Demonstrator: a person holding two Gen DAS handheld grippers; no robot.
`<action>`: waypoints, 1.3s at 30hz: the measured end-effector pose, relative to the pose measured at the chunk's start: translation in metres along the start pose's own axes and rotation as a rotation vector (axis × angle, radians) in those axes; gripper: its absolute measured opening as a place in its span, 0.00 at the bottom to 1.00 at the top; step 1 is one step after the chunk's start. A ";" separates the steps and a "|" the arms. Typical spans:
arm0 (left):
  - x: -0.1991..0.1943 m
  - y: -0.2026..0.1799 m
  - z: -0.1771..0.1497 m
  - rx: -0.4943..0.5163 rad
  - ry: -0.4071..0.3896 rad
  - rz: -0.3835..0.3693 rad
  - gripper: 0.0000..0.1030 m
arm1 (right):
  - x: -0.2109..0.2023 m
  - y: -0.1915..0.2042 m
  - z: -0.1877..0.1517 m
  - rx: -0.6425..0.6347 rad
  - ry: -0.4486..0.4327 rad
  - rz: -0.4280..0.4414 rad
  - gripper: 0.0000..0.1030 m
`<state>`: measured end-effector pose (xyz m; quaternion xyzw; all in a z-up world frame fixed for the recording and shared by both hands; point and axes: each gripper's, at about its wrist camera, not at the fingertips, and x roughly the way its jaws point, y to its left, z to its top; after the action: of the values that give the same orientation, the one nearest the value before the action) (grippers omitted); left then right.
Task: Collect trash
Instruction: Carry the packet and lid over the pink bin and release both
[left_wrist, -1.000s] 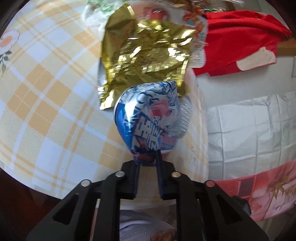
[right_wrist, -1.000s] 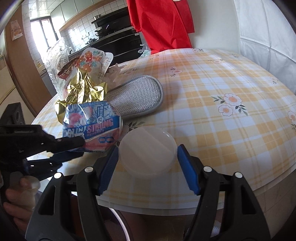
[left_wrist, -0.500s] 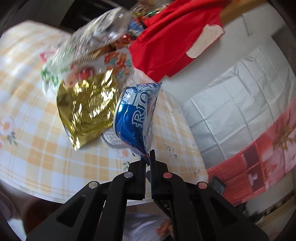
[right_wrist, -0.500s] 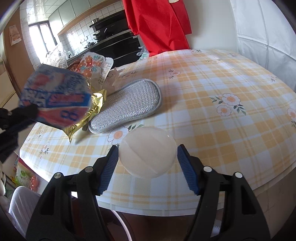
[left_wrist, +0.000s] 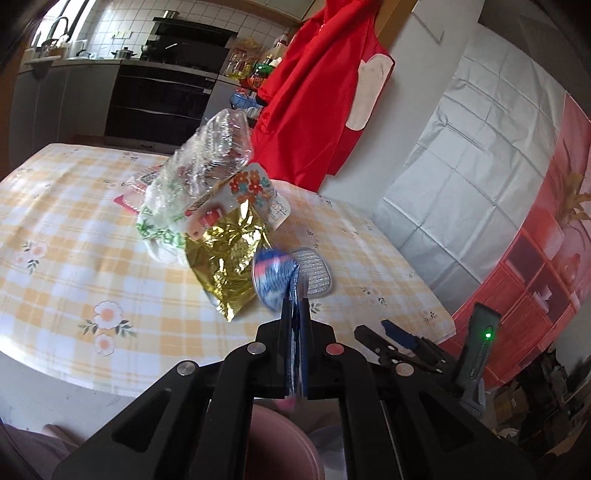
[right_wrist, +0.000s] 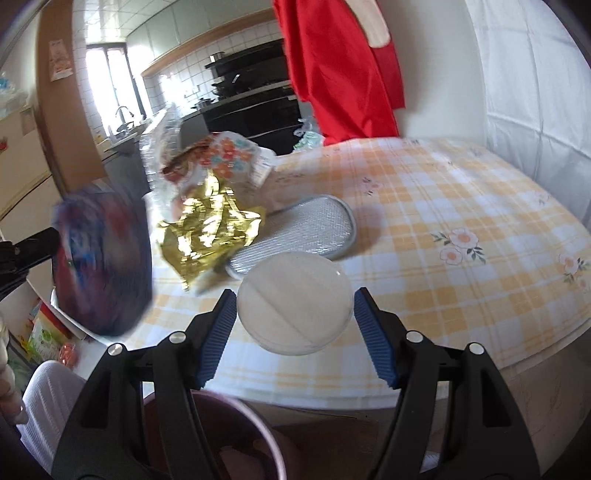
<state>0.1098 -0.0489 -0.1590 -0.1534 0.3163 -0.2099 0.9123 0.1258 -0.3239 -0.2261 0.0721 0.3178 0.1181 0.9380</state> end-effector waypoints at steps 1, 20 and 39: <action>-0.004 0.005 -0.002 -0.011 0.001 -0.004 0.04 | -0.003 0.003 0.000 -0.008 -0.002 0.000 0.64; -0.054 0.018 -0.043 -0.025 0.048 -0.074 0.04 | -0.075 0.070 0.009 -0.079 -0.059 0.029 0.64; -0.116 0.032 -0.040 0.084 -0.163 0.435 0.94 | -0.095 0.107 -0.013 -0.158 -0.034 0.077 0.64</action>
<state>0.0111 0.0287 -0.1432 -0.0598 0.2583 -0.0081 0.9642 0.0260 -0.2460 -0.1588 0.0120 0.2885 0.1773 0.9408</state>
